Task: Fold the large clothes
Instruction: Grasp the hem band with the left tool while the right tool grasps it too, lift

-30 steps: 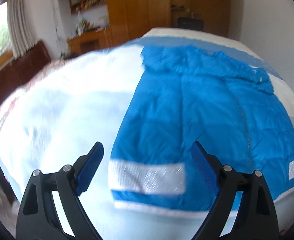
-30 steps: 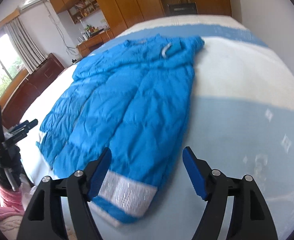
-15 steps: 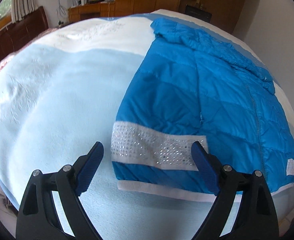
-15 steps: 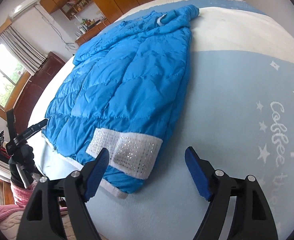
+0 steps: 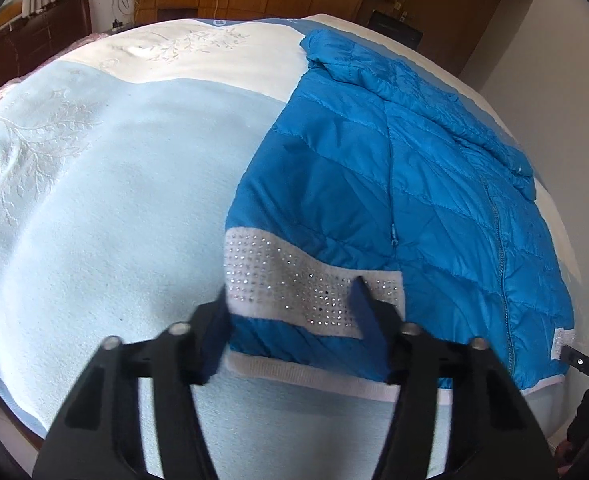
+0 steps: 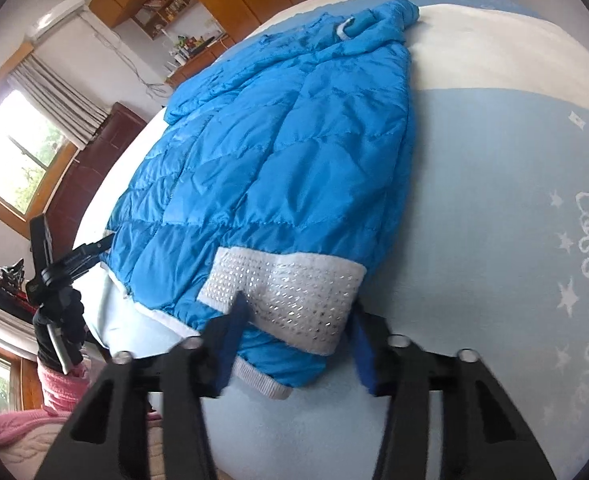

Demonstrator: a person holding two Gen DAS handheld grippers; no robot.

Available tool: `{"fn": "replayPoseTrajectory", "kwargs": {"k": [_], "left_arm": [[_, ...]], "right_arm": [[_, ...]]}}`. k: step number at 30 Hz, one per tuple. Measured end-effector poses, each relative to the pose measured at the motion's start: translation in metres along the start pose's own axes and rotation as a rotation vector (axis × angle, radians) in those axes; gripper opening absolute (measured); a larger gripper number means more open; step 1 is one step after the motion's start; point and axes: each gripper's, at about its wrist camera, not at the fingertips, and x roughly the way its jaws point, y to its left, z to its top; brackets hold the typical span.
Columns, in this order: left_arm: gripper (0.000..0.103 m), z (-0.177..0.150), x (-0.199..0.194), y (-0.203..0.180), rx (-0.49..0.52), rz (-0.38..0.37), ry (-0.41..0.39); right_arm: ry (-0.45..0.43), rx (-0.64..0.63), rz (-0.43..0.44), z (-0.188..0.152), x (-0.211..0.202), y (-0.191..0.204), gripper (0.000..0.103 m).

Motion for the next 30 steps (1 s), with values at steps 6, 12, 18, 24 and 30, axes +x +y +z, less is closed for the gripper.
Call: {"fn": "replayPoseTrajectory", "kwargs": {"k": [6,12,18,24,30], "left_arm": [[0.025,0.001,-0.004,0.009,-0.035,-0.012,-0.012],[0.011,0.001,-0.017,0.010,-0.058,-0.045,-0.050],[0.010,-0.011,-0.038,0.008,-0.045,-0.073,-0.062],[0.010,-0.020,-0.023,0.017,-0.065,-0.081,-0.012],[0.010,-0.002,-0.034,0.013,-0.086,-0.131,-0.063]], "right_arm": [[-0.009,0.015,0.039,0.000,-0.002,-0.004,0.019],[-0.037,-0.021,0.065,0.000,-0.012,0.001,0.012],[-0.040,-0.073,0.102,-0.008,-0.030,0.001,0.011],[0.018,-0.059,0.083,-0.009,-0.017,-0.013,0.011],[-0.019,-0.097,0.123,0.010,-0.034,-0.006,0.010]]}}
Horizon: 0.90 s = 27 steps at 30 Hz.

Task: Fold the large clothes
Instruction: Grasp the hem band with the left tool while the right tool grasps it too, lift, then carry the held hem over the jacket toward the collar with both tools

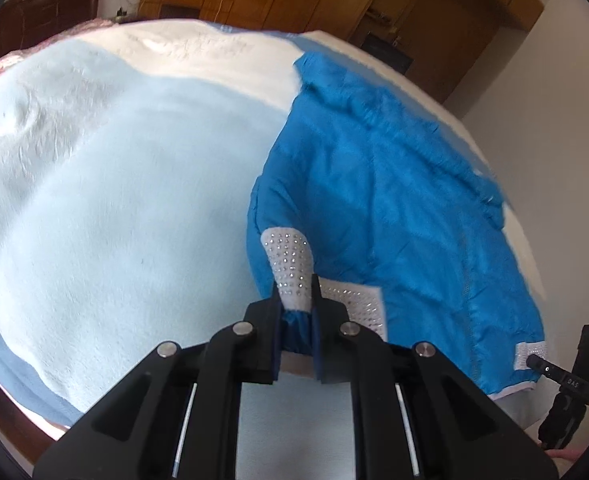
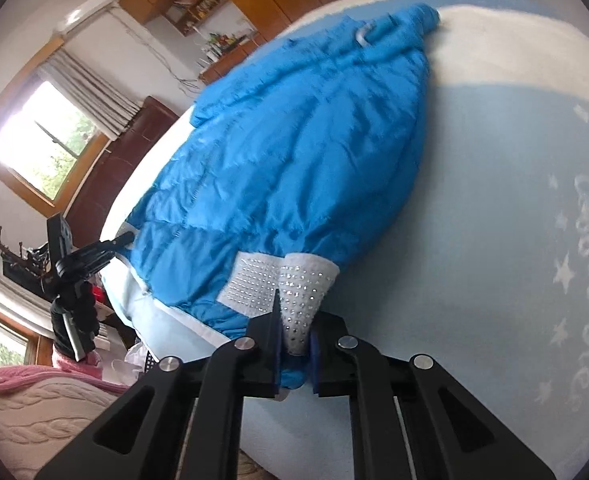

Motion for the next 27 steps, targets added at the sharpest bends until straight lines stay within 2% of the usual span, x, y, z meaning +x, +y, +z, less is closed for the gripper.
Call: {"fn": "replayPoseTrajectory", "kwargs": {"k": [5,10,15,19,22,27], "left_arm": [[0.009,0.025,-0.026,-0.022,0.028,-0.098,-0.078],[0.009,0.061,-0.033,-0.044,0.055,-0.178,-0.123],[0.009,0.108,-0.035,-0.063,0.074,-0.250,-0.184],[0.009,0.155,-0.022,-0.082,0.079,-0.308,-0.214],[0.009,0.188,-0.004,-0.096,0.074,-0.324,-0.233],[0.010,0.228,0.026,-0.115,0.099,-0.303,-0.250]], "right_arm": [[-0.060,-0.051,0.039,0.021,-0.027,0.017,0.009],[-0.131,-0.113,0.041,0.061,-0.056,0.035,0.009],[-0.184,-0.133,0.026,0.108,-0.074,0.044,0.009],[-0.212,-0.119,0.025,0.154,-0.079,0.039,0.009],[-0.223,-0.080,0.023,0.193,-0.074,0.030,0.009],[-0.218,-0.019,0.019,0.244,-0.057,0.007,0.009]]}}
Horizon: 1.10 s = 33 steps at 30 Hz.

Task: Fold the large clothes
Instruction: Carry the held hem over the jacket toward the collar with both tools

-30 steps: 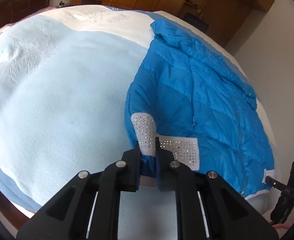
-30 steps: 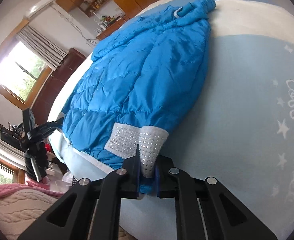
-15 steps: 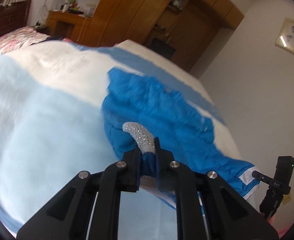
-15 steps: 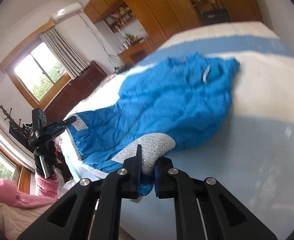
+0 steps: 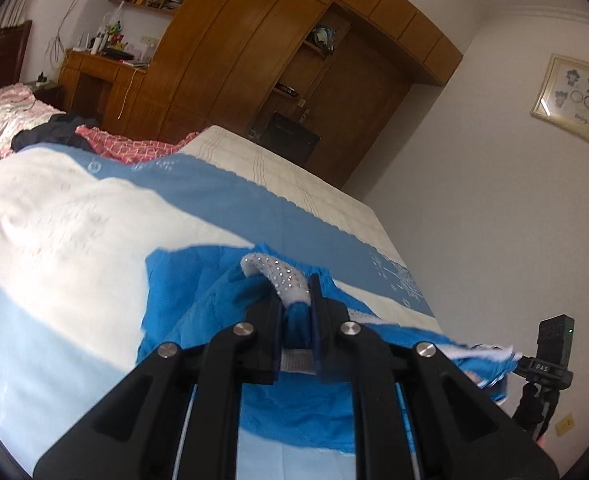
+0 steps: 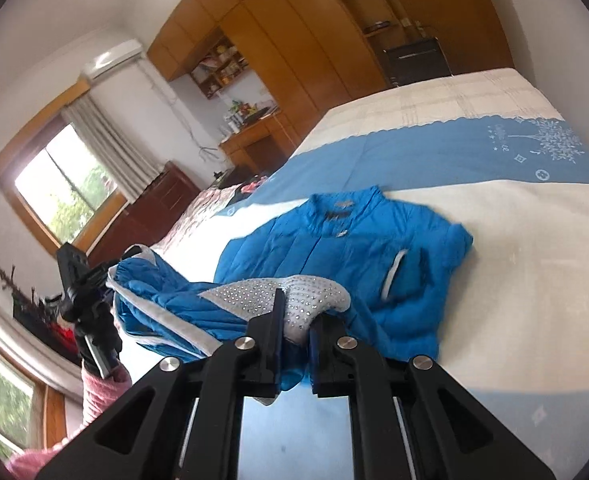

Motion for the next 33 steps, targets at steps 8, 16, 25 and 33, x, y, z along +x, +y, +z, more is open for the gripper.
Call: {"fn": "replayPoseTrajectory", "kwargs": {"k": [8,16,25,33], "left_arm": [[0.010,0.033,0.075,0.012,-0.018,0.029,0.029],[0.010,0.045,0.146,0.036,-0.052,0.070,0.106],[0.013,0.033,0.228,0.074,-0.089,0.163,0.230],[0.019,0.027,0.265,0.104,-0.141,0.180,0.305]], "right_arm": [[0.032,0.080,-0.022,0.044,0.047,-0.038,0.009],[0.091,0.137,-0.054,0.075,0.098,-0.076,0.009],[0.197,0.236,-0.100,0.085,0.167,-0.138,0.009],[0.236,0.302,-0.062,0.079,0.197,-0.174,0.014]]}}
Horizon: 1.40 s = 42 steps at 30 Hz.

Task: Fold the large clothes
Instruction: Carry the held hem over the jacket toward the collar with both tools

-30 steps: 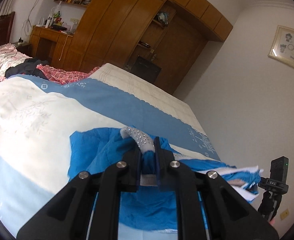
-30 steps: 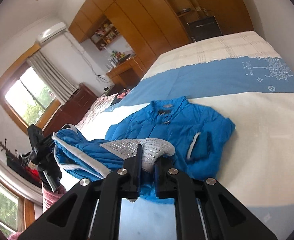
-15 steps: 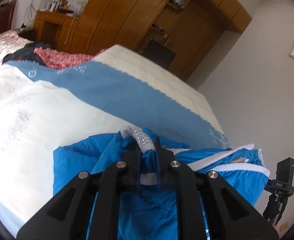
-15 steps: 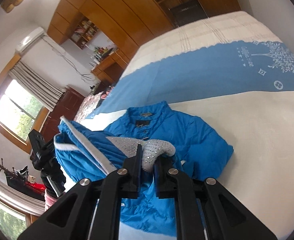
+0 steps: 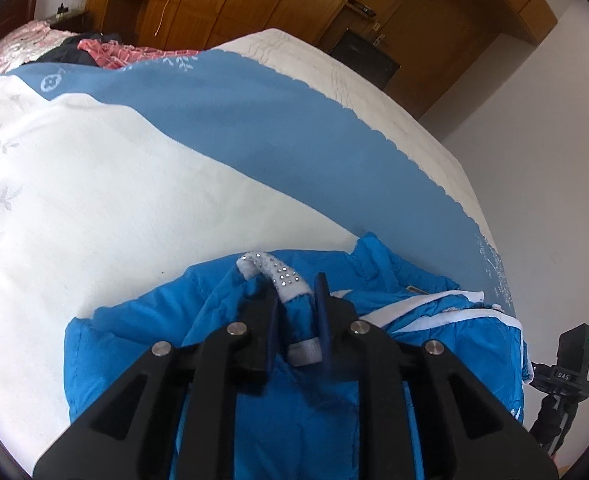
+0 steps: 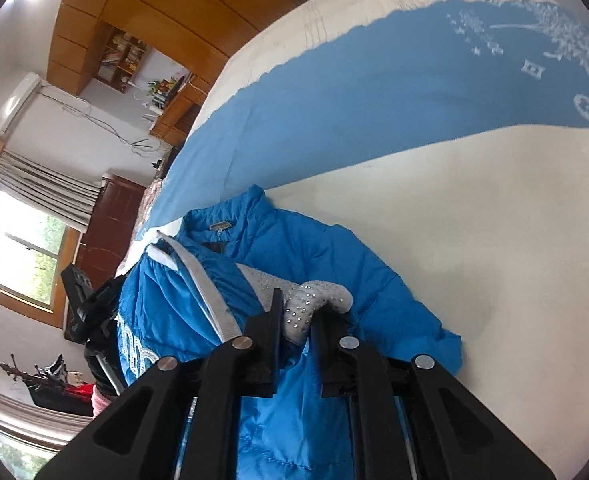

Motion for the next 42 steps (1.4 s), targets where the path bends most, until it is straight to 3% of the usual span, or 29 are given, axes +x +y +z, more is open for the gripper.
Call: {"fn": "replayPoseTrajectory", "kwargs": {"k": [5,6,7,8,10,16,21,23,24,25,26,28,32,39,42], "left_arm": [[0.028,0.004,-0.012,0.004,-0.034,-0.077,0.031],[0.036,0.004,-0.021,0.004,-0.032,-0.097,0.025],[0.046,0.005,-0.028,0.004,-0.028,-0.104,0.017],[0.048,0.004,-0.039,0.003,-0.015,-0.112,0.003],[0.048,0.001,-0.059,0.003,0.017,-0.116,-0.016],[0.054,-0.042,-0.095,0.011,0.170,0.034,-0.021],[0.056,-0.071,-0.094,0.017,0.217,0.041,0.003],[0.052,-0.081,-0.088,0.014,0.238,0.069,0.001],[0.041,-0.086,-0.086,0.011,0.250,0.088,-0.007],[0.027,-0.089,-0.084,0.008,0.263,0.101,-0.016],[0.024,-0.092,-0.084,0.003,0.271,0.117,-0.033],[0.012,-0.092,-0.086,-0.004,0.271,0.142,-0.070],[0.004,-0.083,-0.098,-0.001,0.234,0.173,-0.152],[0.000,-0.084,-0.054,0.033,0.169,0.185,-0.041],[0.000,-0.092,-0.047,0.020,0.243,0.270,-0.058]], "right_arm": [[-0.005,0.008,0.058,-0.007,-0.019,0.002,0.027],[-0.006,-0.002,0.070,-0.010,-0.025,0.005,0.029],[-0.010,-0.013,0.075,-0.012,-0.029,0.009,0.035],[-0.018,-0.027,0.075,-0.014,-0.035,0.013,0.047],[-0.069,-0.076,0.021,-0.022,-0.050,0.024,0.059],[-0.059,-0.158,-0.077,-0.058,-0.055,0.035,0.057],[-0.047,-0.164,-0.160,-0.082,-0.042,0.031,0.054],[-0.051,-0.168,-0.194,-0.087,-0.036,0.032,0.041],[-0.058,-0.173,-0.219,-0.089,-0.033,0.034,0.037],[-0.064,-0.179,-0.224,-0.092,-0.034,0.034,0.025],[-0.070,-0.188,-0.225,-0.092,-0.033,0.037,0.015],[-0.099,-0.196,-0.239,-0.093,-0.037,0.043,0.009],[-0.137,-0.175,-0.269,-0.090,-0.042,0.043,0.007],[-0.087,-0.095,-0.252,-0.091,-0.010,0.007,0.008],[-0.105,-0.107,-0.280,-0.098,-0.003,0.006,0.008]]}}
